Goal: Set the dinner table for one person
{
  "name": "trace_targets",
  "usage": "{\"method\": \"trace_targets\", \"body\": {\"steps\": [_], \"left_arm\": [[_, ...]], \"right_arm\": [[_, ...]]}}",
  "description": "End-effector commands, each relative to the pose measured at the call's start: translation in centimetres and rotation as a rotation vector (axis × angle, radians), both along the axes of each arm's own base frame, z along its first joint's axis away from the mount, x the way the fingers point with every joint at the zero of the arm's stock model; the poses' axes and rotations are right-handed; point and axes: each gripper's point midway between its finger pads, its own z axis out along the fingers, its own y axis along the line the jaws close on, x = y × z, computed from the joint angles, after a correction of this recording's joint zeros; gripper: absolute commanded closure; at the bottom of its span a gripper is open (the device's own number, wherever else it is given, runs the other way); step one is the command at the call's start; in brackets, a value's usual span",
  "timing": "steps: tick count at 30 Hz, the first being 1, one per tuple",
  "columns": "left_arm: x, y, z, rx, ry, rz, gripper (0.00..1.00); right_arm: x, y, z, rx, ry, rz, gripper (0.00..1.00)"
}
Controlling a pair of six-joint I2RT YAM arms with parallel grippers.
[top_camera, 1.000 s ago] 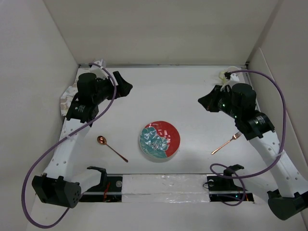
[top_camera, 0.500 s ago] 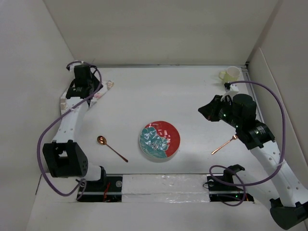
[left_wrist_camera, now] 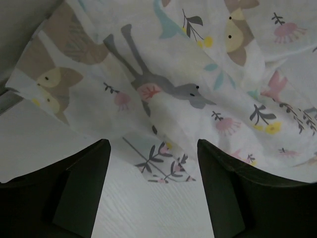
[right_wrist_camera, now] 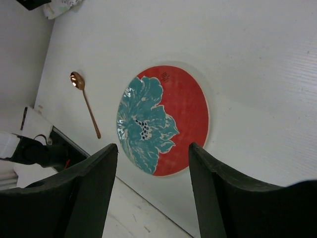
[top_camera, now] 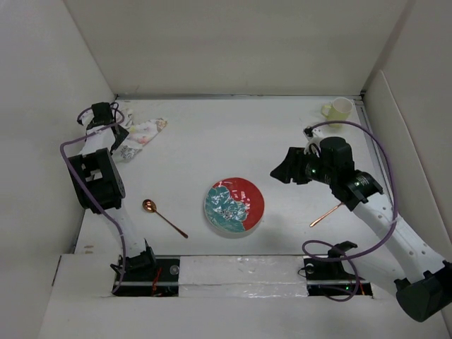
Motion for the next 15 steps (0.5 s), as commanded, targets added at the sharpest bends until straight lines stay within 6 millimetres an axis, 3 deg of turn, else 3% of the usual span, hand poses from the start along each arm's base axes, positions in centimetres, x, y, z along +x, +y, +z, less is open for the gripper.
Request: {"method": "trace_targets", "body": {"steps": [1, 4, 5, 6, 7, 8, 14, 15], "left_arm": [[3.0, 1.1, 1.8, 0.027, -0.078, 0.004, 0.35], [4.2, 0.8, 0.7, 0.02, -0.059, -0.017, 0.54], [4.4, 1.0, 0.9, 0.025, -0.056, -0.018, 0.65], [4.6, 0.5, 0.4, 0.027, -0.045, -0.036, 0.87], [5.1, -0.4, 0.6, 0.038, -0.047, -0.06, 0.92], [5.0, 0.0, 0.8, 0.061, -0.04, -0.061, 0.97], [4.6, -2.5, 1.4, 0.005, -0.098, -0.129, 1.0], [4.7, -3.3, 3.1, 0.003, -0.142, -0.153, 1.0]], "right_arm": [[0.3, 1.8, 1.9, 0.042, -0.047, 0.063, 0.35], [0.5, 2.6, 1.4, 0.027, -0.033, 0.058, 0.36], [0.6, 2.9, 1.6, 0.033, -0.031, 0.053, 0.36], [0.6, 3.3, 1.7, 0.032, -0.037, 0.054, 0.36], [0.7, 3.6, 1.6, 0.033, -0.032, 0.053, 0.36], [0.8, 3.8, 2.1, 0.043, -0.039, 0.051, 0.37], [1.8, 4.5, 3.3, 0.028, -0.076, 0.024, 0.37], [2.2, 4.4, 4.3, 0.029, -0.098, 0.014, 0.38]]}}
